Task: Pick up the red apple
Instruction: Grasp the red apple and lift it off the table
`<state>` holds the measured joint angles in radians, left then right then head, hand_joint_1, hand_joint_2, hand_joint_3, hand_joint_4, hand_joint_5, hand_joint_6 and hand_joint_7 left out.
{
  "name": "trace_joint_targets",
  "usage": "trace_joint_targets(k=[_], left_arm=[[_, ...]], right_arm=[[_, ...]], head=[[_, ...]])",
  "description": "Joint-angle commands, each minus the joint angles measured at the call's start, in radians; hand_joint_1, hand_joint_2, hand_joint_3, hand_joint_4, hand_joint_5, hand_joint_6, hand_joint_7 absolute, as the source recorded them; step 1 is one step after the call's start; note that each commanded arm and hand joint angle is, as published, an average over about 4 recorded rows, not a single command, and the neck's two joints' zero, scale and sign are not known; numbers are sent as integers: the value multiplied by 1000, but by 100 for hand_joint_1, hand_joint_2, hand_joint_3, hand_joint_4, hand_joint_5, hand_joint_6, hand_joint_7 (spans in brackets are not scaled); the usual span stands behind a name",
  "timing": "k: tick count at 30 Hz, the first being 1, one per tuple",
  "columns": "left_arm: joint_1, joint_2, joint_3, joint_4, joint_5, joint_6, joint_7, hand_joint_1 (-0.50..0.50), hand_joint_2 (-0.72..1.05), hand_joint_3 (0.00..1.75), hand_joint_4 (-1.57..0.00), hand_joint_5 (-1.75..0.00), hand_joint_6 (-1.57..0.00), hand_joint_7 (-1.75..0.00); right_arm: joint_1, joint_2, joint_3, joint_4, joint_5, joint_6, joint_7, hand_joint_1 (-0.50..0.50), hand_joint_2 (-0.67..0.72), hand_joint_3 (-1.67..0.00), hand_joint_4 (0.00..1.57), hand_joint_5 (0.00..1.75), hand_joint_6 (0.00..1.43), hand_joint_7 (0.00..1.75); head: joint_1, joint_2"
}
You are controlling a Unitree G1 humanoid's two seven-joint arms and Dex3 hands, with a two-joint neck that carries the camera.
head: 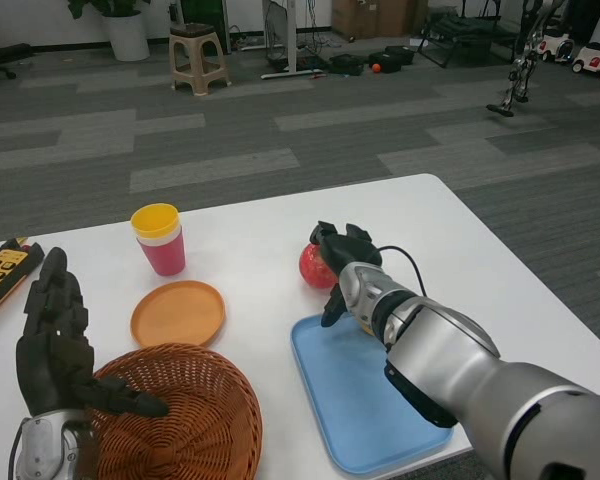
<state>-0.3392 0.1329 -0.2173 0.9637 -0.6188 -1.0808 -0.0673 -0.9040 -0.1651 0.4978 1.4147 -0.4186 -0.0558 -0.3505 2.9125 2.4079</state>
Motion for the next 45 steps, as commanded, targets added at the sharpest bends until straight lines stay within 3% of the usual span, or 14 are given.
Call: trace_joint_targets(k=[1, 10, 14, 24, 27, 36, 45], left_arm=[[15, 2, 11, -5, -3, 2, -5, -50, -68, 9, 0, 0, -29, 0], [6, 2, 25, 7, -11, 2, -5, -50, -66, 9, 0, 0, -31, 0], [9, 4, 27, 6, -12, 0, -5, -50, -68, 9, 0, 0, -31, 0], [19, 7, 34, -1, -13, -4, -8, -50, -68, 9, 0, 0, -31, 0], [21, 7, 35, -3, -13, -4, -8, -50, -68, 9, 0, 0, -31, 0], [21, 12, 30, -3, -15, -4, -12, -50, -70, 9, 0, 0, -31, 0], [19, 19, 19, -3, -16, -4, -12, -50, -68, 9, 0, 0, -31, 0]], right_arm=[[5, -1, 5, -8, -12, -5, 14, -25, -22, -8, 0, 10, 0, 86], [9, -15, 5, -25, -35, -9, 31, -25, -22, -8, 0, 10, 0, 84], [44, -21, -2, -91, -32, -14, 33, -25, -22, -8, 0, 10, 0, 84], [66, -21, -21, -154, -32, -45, 9, -29, -22, -10, 0, 12, 0, 79], [59, -17, -25, -153, -32, -48, -7, -29, -22, -16, 0, 15, 0, 77], [-16, 2, -25, -84, -32, -42, -78, -46, -32, -22, 0, 0, 0, 56], [-59, 23, -51, -21, -29, 16, -84, -45, -40, -32, 0, 0, 0, 63]], head=[[9, 0], [21, 3], [26, 9], [38, 21], [36, 24], [40, 46], [69, 77]])
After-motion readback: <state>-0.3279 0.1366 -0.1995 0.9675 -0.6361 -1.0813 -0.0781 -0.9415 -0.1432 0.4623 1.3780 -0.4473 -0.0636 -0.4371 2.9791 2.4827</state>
